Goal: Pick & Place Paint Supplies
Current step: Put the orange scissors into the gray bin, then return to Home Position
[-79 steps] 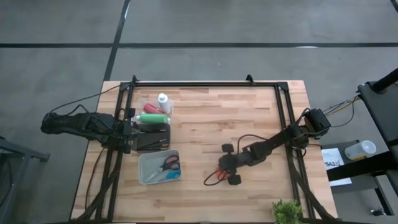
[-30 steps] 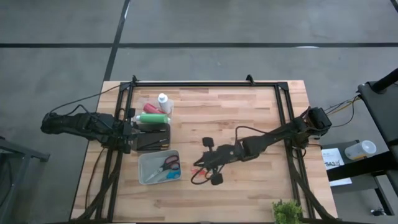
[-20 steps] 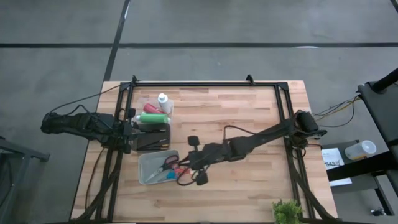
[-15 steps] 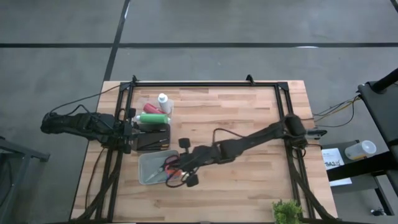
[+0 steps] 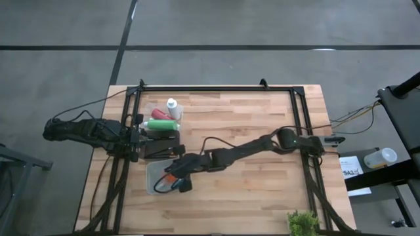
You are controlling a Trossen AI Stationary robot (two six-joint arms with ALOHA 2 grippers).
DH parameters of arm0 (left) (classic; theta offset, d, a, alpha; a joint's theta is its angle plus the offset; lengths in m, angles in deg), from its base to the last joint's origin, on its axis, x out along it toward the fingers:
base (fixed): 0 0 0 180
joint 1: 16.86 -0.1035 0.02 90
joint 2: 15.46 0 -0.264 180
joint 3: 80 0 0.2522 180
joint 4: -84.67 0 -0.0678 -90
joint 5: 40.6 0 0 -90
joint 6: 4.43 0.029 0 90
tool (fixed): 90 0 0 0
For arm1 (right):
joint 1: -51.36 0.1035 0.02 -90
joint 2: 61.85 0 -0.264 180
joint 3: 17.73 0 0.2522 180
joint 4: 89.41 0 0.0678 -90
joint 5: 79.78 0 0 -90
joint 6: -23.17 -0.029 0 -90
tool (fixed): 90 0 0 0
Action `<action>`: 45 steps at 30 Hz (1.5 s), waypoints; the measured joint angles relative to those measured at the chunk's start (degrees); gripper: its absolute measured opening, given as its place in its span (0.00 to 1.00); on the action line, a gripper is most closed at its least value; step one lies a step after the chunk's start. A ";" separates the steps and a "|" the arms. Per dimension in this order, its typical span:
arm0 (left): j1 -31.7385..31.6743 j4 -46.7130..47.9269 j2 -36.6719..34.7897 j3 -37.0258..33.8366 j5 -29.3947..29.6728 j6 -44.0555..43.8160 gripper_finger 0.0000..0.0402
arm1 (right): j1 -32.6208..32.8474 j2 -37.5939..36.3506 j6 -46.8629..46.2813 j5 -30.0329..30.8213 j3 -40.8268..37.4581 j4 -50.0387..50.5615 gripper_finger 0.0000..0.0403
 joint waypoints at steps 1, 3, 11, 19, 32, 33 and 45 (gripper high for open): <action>0.01 0.00 0.00 0.00 0.00 0.00 0.13 | -0.14 0.68 0.18 0.00 0.45 1.10 0.03; 0.00 0.00 0.00 0.00 0.00 0.00 0.13 | -0.29 1.59 -0.06 0.05 1.12 1.26 0.03; 0.00 0.00 0.00 0.00 0.00 0.00 0.13 | -0.17 1.67 -1.08 -3.08 0.92 2.54 0.03; 0.00 0.00 0.00 0.00 0.00 0.00 0.13 | -0.73 1.67 -8.46 -3.67 0.88 2.92 0.03; 0.00 0.00 0.00 0.00 0.00 0.00 0.13 | -0.99 1.65 -8.24 -4.98 0.83 3.29 0.11; 0.00 0.00 -0.02 0.00 0.00 0.00 0.13 | -0.99 1.65 -8.09 -4.98 0.83 3.26 0.15; 0.00 0.00 -0.02 0.00 0.00 0.00 0.13 | -0.79 1.65 -7.35 -4.96 0.81 3.66 0.33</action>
